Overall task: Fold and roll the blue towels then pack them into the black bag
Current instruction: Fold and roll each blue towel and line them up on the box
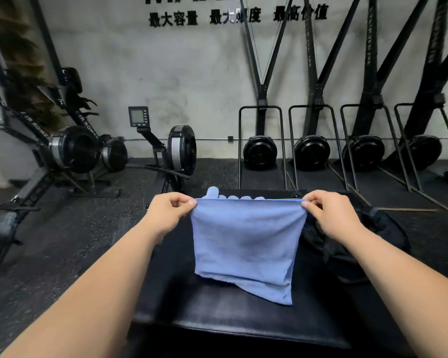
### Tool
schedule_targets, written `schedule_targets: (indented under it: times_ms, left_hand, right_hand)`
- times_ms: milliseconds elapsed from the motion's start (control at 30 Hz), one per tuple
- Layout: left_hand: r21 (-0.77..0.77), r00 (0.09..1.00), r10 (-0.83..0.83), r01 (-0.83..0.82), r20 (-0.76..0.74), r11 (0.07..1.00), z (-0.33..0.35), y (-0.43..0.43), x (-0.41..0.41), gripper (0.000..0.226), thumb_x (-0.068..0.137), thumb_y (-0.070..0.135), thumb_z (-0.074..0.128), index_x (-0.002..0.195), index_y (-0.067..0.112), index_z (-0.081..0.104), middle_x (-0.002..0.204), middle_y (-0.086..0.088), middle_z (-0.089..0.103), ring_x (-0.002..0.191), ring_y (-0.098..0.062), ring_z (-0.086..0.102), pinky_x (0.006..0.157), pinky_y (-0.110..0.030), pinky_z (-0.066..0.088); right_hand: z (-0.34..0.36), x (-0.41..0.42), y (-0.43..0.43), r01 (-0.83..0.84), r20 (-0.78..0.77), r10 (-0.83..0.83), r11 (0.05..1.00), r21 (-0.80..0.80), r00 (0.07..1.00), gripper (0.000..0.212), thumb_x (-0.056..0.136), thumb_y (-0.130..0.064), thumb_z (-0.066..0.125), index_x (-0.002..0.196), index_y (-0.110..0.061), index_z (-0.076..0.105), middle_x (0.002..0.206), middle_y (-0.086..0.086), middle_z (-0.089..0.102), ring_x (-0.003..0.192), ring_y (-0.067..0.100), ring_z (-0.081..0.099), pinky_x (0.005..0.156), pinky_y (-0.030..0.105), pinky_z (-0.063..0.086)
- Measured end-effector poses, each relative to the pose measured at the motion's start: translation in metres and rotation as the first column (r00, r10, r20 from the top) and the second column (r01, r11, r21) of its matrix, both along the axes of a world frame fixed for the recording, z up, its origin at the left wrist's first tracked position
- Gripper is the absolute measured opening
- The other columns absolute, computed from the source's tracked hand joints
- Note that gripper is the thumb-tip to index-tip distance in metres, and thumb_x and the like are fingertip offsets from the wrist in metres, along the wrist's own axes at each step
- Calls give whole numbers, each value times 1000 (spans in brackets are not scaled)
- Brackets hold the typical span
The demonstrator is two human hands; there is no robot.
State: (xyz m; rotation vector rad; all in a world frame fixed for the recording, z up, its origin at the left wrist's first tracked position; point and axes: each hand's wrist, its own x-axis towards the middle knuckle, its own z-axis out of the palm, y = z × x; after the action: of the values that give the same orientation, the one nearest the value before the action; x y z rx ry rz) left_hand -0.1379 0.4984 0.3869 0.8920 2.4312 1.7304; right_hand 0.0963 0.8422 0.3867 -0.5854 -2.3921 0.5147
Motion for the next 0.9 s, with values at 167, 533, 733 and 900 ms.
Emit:
schedule_targets:
  times_ms: [167, 533, 733, 900]
  left_hand:
    - [-23, 995, 34, -37, -94, 999, 27, -7, -1, 9, 91, 29, 82, 84, 25, 81, 74, 1, 74, 63, -10, 57, 64, -34, 49]
    - [-110, 912, 72, -126, -403, 986, 85, -23, 15, 8, 90, 35, 83, 83, 30, 79, 74, 11, 75, 75, -10, 71, 75, -33, 58]
    - [57, 973, 14, -1, -229, 998, 90, -24, 26, 5, 89, 26, 86, 87, 25, 81, 83, -3, 77, 72, -10, 64, 78, -33, 55]
    - [0, 932, 189, -199, -310, 980, 95, -25, 25, 8, 88, 27, 84, 82, 29, 79, 77, 8, 75, 72, -6, 67, 74, -29, 54]
  right_hand:
    - [19, -4, -13, 56, 25, -58, 994, 95, 998, 10, 100, -31, 64, 91, -35, 66, 91, -2, 73, 94, 32, 64, 81, 44, 52]
    - [83, 14, -32, 188, -152, -160, 962, 199, 975, 14, 101, -37, 64, 101, -30, 75, 97, 10, 74, 98, 39, 65, 78, 43, 51]
    - [95, 20, -37, 252, -185, -240, 967, 43, 953, 11, 100, -35, 64, 90, -34, 70, 97, -2, 74, 98, 31, 66, 80, 41, 54]
    - [100, 22, -47, -187, -40, 182, 954, -234, 982, 11, 97, -30, 74, 89, -29, 80, 85, 5, 77, 77, 18, 64, 77, 33, 50]
